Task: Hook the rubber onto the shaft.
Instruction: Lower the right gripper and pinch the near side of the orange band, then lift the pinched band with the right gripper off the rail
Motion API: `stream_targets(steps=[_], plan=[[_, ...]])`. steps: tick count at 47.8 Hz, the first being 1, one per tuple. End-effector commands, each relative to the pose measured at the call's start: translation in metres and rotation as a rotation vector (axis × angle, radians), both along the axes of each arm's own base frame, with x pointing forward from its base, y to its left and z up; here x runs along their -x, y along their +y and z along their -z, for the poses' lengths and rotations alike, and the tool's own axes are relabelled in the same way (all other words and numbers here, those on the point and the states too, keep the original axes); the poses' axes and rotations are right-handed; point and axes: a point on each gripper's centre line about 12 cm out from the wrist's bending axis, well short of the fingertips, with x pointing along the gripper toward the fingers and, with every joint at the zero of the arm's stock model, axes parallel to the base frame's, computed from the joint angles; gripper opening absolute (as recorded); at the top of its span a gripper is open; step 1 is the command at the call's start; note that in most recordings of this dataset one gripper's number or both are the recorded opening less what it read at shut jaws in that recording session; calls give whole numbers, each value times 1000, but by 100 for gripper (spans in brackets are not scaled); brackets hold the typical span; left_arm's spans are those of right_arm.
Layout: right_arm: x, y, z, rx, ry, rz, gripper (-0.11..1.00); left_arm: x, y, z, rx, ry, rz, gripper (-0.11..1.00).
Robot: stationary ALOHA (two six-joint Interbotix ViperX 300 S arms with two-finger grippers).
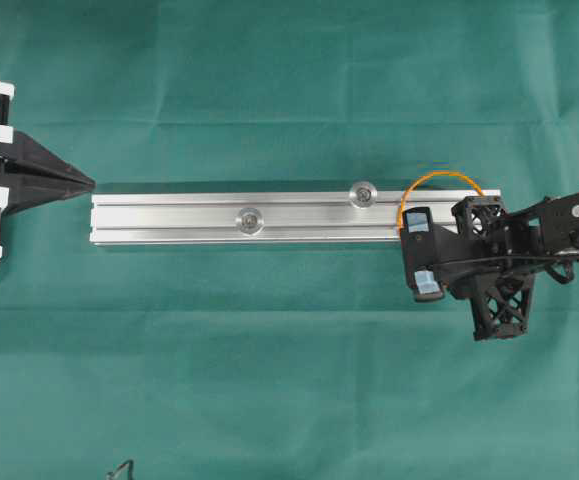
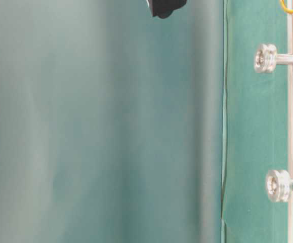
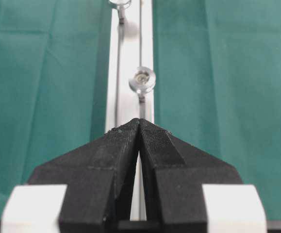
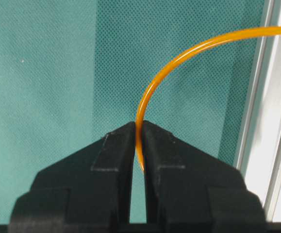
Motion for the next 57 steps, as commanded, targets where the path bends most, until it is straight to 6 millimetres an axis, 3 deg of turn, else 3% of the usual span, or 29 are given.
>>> stream_targets(steps=[1, 26, 57], plan=[[-4, 1, -5, -5, -20, 8, 7, -3, 1, -12, -2, -32, -3, 0], [-4, 1, -9, -3, -24, 11, 7, -3, 1, -12, -2, -32, -3, 0], [16, -4, -73, 3, -37, -27, 7, -3, 1, -12, -2, -32, -3, 0]])
